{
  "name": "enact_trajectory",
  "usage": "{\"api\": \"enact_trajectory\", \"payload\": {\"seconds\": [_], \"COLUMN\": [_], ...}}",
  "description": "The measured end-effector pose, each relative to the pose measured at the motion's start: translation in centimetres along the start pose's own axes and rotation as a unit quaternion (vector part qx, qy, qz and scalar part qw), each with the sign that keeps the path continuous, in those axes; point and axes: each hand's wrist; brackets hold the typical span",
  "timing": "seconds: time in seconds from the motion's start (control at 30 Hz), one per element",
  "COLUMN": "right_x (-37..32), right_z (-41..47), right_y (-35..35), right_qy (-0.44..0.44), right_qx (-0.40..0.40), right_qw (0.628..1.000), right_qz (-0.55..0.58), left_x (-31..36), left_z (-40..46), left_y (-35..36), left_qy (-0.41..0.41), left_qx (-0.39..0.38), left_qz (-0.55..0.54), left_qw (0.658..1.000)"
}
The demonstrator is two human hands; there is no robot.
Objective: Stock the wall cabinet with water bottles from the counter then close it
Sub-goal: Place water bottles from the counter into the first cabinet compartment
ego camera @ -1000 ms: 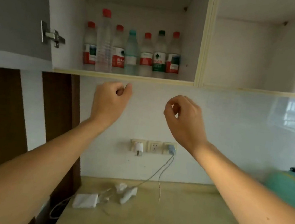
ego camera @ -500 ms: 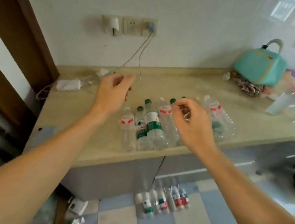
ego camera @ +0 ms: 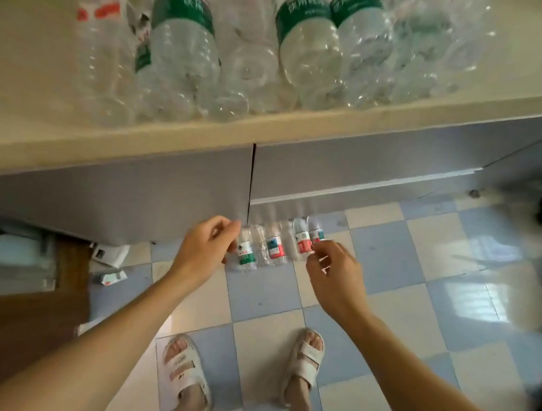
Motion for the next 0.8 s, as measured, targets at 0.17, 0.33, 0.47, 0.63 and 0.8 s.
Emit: {"api": "enact_trajectory", "payload": {"seconds": [0.17, 0.33, 0.47, 0.63, 0.8], "right_x": [12.0, 20.1, 24.4, 28.2, 32.2], "right_z": [3.3, 8.2, 12.0, 16.9, 20.1], "right_y": [8.0, 17.3, 24.9, 33.0, 39.3], "right_qy": [0.063, 0.117, 0.123, 0.037, -0.033], "right_qx": [-0.118, -0.171, -0.201, -0.218, -0.212], "right_qw": [0.99, 0.977, 0.971, 0.973, 0.971], "right_qz": [-0.054, -0.048, -0.027, -0.065, -0.103], "left_x": [-11.9, -23.6, -32.6, -40.5, -45.7], "left_z": [5.3, 9.7, 13.6, 19.9, 26.0], "left_y": [9.0, 15.1, 18.3, 20.5, 22.6], "left_qy": [-0.089, -0.111, -0.104, -0.104, -0.106], "left_qx": [0.03, 0.039, 0.061, 0.079, 0.077], "left_qz": [0.013, 0.07, 0.097, 0.14, 0.16], "left_qw": [0.995, 0.991, 0.988, 0.982, 0.978]}}
Point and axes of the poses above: each hand's wrist, its own z-axis towards the middle knuckle, its own y-axis out of the palm, x = y × z, and after that the axes turned 3 degrees about x, right-handed
